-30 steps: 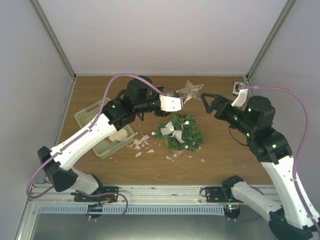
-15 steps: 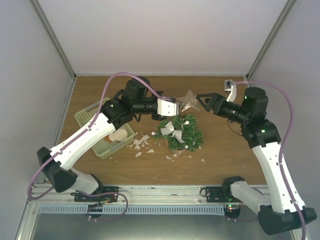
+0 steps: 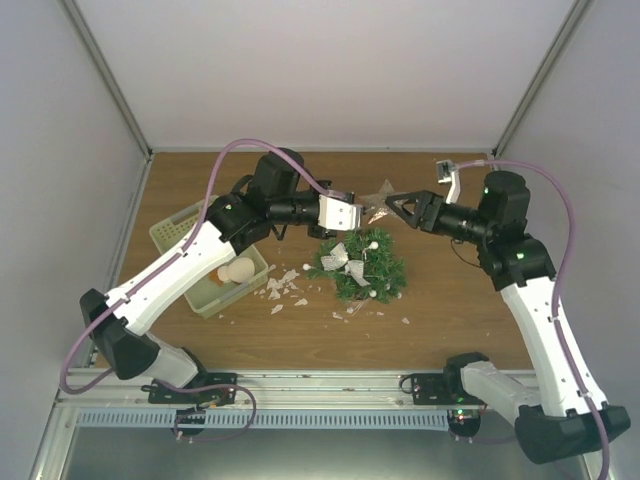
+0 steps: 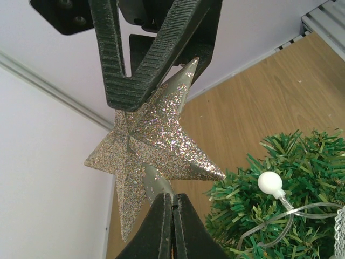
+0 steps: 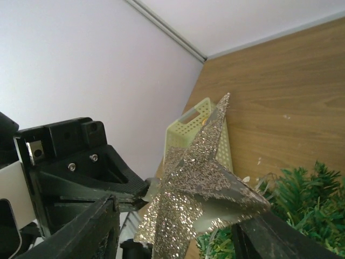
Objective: Decorate the small christmas tree
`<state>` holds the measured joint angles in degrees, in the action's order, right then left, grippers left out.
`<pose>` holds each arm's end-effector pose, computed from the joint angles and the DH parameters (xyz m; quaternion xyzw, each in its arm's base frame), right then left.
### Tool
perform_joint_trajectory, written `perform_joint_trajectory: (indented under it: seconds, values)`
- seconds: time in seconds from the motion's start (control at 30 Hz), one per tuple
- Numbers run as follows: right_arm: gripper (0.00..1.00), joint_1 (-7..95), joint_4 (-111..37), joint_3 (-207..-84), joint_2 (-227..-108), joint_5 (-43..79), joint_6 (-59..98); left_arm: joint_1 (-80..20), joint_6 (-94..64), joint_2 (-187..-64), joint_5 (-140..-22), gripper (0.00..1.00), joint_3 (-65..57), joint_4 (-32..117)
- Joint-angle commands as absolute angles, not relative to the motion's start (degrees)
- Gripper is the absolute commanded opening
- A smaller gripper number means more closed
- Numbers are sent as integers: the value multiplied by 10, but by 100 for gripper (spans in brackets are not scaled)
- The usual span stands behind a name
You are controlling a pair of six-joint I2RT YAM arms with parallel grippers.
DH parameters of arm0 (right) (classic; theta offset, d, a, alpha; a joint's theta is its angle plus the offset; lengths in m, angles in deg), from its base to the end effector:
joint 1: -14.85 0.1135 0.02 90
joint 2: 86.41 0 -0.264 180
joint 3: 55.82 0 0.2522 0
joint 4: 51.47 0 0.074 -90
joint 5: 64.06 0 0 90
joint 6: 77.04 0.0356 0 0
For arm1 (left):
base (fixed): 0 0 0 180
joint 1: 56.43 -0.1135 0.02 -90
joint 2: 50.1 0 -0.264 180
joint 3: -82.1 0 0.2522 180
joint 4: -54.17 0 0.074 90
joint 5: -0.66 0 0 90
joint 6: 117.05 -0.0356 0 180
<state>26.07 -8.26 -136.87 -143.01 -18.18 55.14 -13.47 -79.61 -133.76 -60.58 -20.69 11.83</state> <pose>0.1899 0.0629 0.4063 -0.0097 0.7844 0.5153 0.3450 0.2268 -0.2346 0.4171 0.6906 0.4425 -0.1620 0.5486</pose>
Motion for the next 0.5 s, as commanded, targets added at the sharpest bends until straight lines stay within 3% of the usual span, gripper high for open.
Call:
perform_joint_trajectory:
  seconds: [0.0, 0.23, 0.47]
  values:
    - [53, 256, -100, -1361, -1439, -216, 546, -134, -802, -1344, -584, 0, -221, 137]
    - [36, 256, -96, -1361, -1449, -228, 536, -123, -813, -1345, -588, 0, -217, 133]
    - [7, 256, -91, -1360, -1442, -224, 525, -106, -816, -1350, -603, 9, -220, 129]
